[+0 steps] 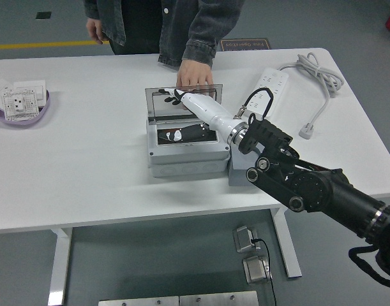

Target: Pick up the cylinder from the cube,place it in the box,flap close box

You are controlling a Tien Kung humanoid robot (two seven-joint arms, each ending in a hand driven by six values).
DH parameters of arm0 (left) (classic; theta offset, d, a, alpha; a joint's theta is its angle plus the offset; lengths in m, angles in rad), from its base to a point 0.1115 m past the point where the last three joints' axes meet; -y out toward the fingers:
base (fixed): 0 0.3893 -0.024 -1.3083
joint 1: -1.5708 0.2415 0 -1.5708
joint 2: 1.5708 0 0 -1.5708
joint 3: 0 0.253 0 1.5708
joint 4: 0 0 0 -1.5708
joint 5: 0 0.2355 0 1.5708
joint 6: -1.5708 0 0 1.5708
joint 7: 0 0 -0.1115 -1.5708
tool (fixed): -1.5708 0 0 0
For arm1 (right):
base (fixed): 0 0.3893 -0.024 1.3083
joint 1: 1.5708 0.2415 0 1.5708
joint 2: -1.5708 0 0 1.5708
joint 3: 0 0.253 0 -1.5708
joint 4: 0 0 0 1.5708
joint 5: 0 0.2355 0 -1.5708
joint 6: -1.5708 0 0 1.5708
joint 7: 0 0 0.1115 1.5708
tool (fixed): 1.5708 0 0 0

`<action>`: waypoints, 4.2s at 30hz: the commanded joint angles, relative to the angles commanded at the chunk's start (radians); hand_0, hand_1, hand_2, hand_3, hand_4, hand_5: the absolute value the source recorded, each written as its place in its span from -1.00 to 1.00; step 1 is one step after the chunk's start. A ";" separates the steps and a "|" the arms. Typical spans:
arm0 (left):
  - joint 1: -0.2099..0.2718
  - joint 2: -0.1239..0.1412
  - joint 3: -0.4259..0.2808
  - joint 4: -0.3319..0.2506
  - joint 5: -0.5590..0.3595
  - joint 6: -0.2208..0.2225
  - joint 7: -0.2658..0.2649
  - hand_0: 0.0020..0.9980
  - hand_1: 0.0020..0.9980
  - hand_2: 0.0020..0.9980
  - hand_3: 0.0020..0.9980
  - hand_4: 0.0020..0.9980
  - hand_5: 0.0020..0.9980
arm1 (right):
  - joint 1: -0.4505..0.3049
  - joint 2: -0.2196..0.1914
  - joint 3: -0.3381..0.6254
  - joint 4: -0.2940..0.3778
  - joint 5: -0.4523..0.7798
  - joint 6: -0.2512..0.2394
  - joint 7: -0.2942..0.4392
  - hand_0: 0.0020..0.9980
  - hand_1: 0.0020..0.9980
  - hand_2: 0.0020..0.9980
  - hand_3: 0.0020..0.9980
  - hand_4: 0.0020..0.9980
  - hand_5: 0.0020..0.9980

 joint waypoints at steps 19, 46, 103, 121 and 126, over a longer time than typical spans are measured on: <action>-0.018 0.018 -0.001 0.000 0.026 -0.006 0.004 0.39 0.37 0.38 0.62 0.47 -0.28 | 0.174 0.054 0.055 -0.268 0.053 0.023 0.049 0.59 0.43 0.51 0.75 0.79 -0.19; -0.008 0.010 0.009 0.000 0.003 -0.002 -0.004 0.39 0.37 0.38 0.62 0.47 -0.28 | 0.078 -0.042 -0.093 0.011 -0.063 0.009 -0.020 0.60 0.42 0.50 0.73 0.75 -0.15; 0.013 -0.001 -0.001 0.000 -0.022 0.006 -0.006 0.39 0.37 0.38 0.62 0.47 -0.28 | -0.737 -0.051 0.874 0.366 0.519 -0.024 0.202 0.40 0.28 0.35 0.34 0.53 -0.20; 0.007 0.021 0.020 0.000 -0.032 0.001 -0.018 0.39 0.37 0.38 0.62 0.47 -0.27 | -0.765 -0.025 0.890 0.330 0.708 0.012 0.250 0.37 0.27 0.36 0.35 0.62 -0.18; 0.010 0.021 0.051 0.000 -0.055 -0.002 -0.033 0.39 0.37 0.38 0.62 0.47 -0.27 | -0.781 -0.009 0.889 0.325 0.696 0.029 0.244 0.38 0.28 0.38 0.38 0.62 -0.19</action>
